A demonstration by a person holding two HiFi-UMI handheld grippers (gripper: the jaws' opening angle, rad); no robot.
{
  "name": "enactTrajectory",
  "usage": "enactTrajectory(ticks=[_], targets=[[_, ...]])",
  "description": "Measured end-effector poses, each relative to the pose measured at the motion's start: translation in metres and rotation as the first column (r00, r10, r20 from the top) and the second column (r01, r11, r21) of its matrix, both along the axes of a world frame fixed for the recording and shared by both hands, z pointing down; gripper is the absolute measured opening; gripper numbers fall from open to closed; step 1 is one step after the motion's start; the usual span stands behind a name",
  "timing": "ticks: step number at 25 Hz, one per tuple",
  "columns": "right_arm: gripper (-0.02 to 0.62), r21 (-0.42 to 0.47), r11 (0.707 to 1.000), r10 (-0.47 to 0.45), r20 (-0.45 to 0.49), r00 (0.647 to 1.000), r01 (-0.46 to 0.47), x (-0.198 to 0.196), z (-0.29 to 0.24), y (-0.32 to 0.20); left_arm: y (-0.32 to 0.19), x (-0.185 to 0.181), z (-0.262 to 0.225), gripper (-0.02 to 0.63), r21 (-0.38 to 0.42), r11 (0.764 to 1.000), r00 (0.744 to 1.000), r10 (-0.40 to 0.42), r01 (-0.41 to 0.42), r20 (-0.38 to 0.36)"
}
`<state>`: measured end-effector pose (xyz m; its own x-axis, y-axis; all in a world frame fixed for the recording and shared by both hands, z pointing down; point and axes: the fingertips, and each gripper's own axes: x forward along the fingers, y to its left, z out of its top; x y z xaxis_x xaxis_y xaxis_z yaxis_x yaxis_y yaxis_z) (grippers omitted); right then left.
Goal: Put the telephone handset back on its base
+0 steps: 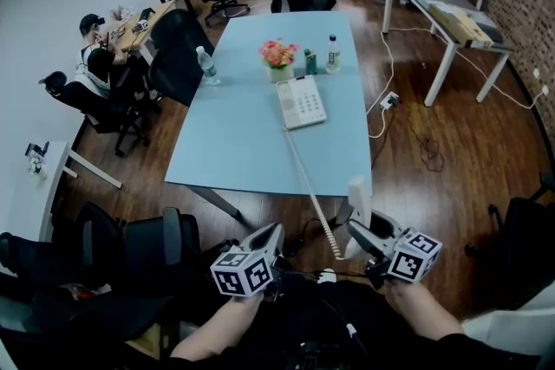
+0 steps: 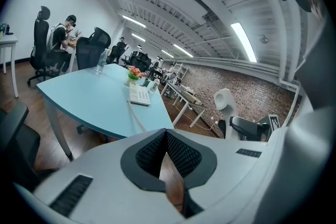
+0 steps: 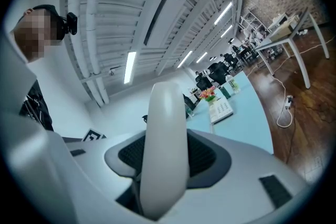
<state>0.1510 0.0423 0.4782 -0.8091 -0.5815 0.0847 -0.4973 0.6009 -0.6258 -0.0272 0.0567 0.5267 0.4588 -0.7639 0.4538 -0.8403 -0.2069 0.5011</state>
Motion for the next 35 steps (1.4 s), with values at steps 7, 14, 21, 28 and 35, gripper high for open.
enactTrajectory(ticks=[7, 14, 21, 28, 35], targets=[[0.229, -0.021, 1.0, 0.006, 0.018, 1.0, -0.006, 0.0, 0.009, -0.006, -0.009, 0.0, 0.001, 0.0, -0.004, 1.0, 1.0, 0.016, -0.016, -0.003], [0.229, -0.015, 1.0, 0.015, 0.01, 1.0, -0.015, -0.001, 0.005, -0.018, -0.026, -0.002, -0.005, 0.0, 0.004, 0.999, 0.999, 0.035, -0.035, 0.0], [0.229, -0.001, 0.999, 0.043, -0.009, 0.999, -0.043, -0.006, -0.004, -0.037, -0.046, -0.008, -0.003, 0.0, 0.001, 0.998, 0.998, 0.058, -0.058, -0.006], [0.229, -0.017, 0.999, 0.048, -0.005, 0.999, -0.048, -0.017, -0.001, -0.061, -0.076, -0.017, -0.005, 0.0, 0.002, 0.998, 0.997, 0.069, -0.069, -0.019], [0.229, -0.021, 0.996, 0.085, -0.056, 0.995, -0.086, -0.041, -0.002, -0.11, -0.123, -0.047, -0.008, 0.0, 0.006, 0.998, 0.997, 0.067, -0.067, -0.03]])
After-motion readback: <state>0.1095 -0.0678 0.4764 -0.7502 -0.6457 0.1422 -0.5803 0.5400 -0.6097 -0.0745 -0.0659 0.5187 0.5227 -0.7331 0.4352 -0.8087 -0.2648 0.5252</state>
